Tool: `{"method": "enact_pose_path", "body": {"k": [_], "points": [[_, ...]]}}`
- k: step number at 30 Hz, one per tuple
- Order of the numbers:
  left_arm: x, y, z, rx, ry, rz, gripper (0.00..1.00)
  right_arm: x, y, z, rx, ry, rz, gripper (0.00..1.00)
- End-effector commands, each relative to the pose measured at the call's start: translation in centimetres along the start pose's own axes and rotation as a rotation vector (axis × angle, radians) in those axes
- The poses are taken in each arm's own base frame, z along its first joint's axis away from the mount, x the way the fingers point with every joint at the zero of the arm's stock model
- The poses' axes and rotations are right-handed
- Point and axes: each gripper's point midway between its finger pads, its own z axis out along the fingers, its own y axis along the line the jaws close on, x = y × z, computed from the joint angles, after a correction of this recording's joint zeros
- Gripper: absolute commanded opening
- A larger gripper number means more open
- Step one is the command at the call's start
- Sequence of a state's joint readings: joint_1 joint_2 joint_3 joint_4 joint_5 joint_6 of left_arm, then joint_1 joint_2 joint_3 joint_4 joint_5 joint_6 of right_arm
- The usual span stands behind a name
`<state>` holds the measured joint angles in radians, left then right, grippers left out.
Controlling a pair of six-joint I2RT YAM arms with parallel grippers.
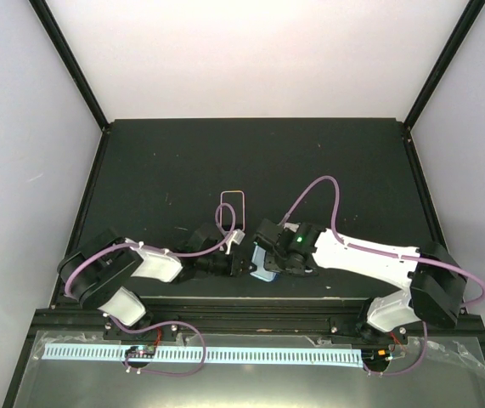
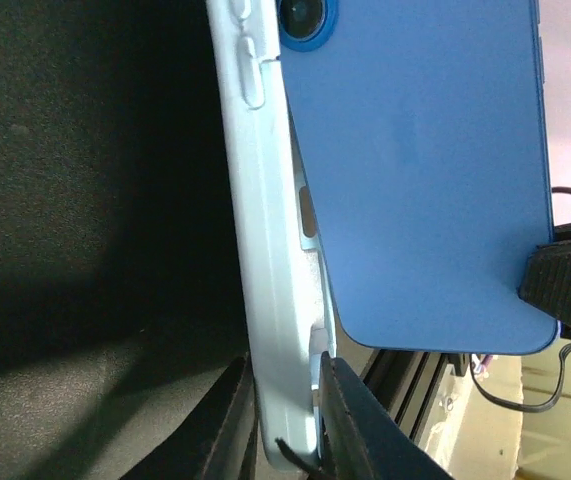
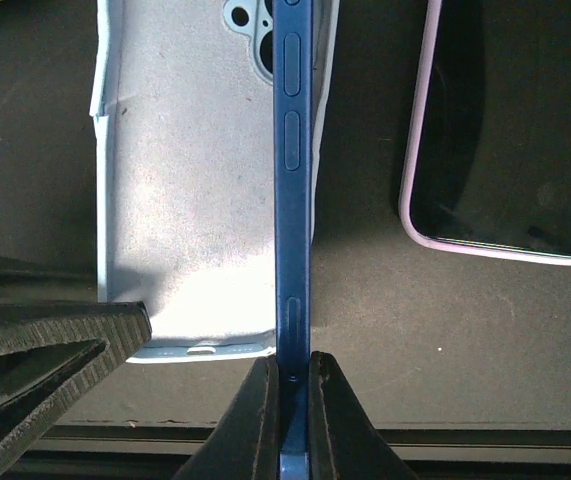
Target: Put the phone into the phone case
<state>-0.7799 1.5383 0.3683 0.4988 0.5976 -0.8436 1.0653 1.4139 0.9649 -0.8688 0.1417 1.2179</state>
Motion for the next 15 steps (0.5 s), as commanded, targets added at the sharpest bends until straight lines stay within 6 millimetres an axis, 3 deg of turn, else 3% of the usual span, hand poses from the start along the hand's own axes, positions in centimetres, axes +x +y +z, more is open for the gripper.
{"method": "enact_pose_path", "body": {"k": [1, 5, 15], "points": [[-0.5, -1.2, 0.0, 0.03, -0.037, 0.032, 0.18, -1.5, -1.1, -0.4, 0.09, -0.075, 0.035, 0.01], [-0.1, -1.4, 0.0, 0.047, -0.04, 0.014, 0.14, -1.9, -0.7, -0.4, 0.096, -0.082, 0.055, 0.01], [0.4, -2.1, 0.0, 0.088, -0.048, -0.007, 0.09, -2.5, 1.5, 1.6, 0.127, -0.072, 0.022, 0.01]]}}
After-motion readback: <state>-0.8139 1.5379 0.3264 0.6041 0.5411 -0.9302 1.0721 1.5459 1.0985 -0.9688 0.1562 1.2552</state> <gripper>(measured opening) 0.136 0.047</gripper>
